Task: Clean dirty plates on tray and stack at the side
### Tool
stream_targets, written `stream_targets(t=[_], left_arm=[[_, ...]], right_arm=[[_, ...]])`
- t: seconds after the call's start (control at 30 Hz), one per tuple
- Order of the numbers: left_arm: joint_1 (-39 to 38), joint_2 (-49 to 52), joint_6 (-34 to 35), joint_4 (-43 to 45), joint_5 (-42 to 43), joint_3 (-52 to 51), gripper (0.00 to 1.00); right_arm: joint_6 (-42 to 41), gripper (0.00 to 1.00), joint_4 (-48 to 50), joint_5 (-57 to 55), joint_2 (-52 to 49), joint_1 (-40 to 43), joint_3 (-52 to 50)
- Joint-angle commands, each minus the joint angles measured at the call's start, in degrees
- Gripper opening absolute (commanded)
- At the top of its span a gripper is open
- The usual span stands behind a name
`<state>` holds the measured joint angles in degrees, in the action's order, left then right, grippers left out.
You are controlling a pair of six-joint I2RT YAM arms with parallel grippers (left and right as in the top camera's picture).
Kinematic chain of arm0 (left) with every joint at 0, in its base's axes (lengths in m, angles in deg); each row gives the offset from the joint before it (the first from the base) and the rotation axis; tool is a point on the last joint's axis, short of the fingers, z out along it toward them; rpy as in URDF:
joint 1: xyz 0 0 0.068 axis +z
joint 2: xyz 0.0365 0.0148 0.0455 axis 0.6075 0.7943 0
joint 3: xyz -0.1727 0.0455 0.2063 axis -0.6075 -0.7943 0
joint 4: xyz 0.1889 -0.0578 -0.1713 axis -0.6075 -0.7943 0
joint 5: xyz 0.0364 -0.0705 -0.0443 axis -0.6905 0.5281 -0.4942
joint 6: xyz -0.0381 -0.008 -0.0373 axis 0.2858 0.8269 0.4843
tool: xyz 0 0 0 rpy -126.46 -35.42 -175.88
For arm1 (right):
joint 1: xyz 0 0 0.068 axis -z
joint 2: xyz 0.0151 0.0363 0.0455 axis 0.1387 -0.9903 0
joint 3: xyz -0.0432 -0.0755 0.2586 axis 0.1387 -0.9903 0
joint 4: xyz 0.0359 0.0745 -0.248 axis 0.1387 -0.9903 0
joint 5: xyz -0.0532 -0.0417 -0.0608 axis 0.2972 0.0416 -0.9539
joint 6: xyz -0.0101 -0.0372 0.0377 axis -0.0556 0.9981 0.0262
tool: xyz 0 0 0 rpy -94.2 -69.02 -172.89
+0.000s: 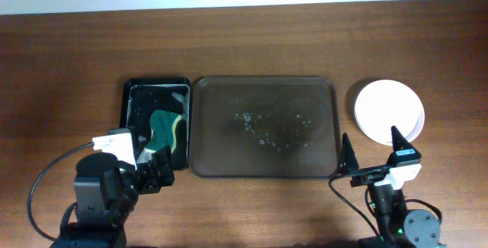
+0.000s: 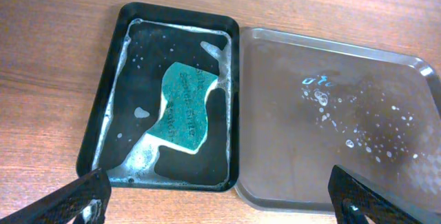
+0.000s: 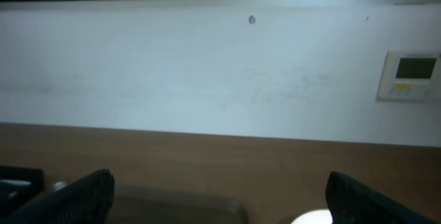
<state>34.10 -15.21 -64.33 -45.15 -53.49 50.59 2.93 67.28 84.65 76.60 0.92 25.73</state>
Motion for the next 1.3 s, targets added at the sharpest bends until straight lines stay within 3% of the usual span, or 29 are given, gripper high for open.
stream_targets(t=[0.0,0.13,0.4,1.27], left_arm=[[0.22,-0.20,-0.94,0.11,0.61,-0.35,0.99],[0.22,-0.20,-0.94,0.11,0.59,-0.35,0.99],[0.22,-0.20,-0.94,0.11,0.59,-0.35,0.99],[0.22,-0.20,-0.94,0.11,0.61,-0.35,0.99]], right_arm=[[0.39,0.99,6.38,0.11,1.57,0.55,-5.55],[0.42,0.99,12.70,0.11,1.57,2.08,-10.27],[3.76,0.99,-2.86,2.34,1.57,2.32,-10.49],[4.68,0.99,-2.51,2.25,1.57,2.29,-10.49]])
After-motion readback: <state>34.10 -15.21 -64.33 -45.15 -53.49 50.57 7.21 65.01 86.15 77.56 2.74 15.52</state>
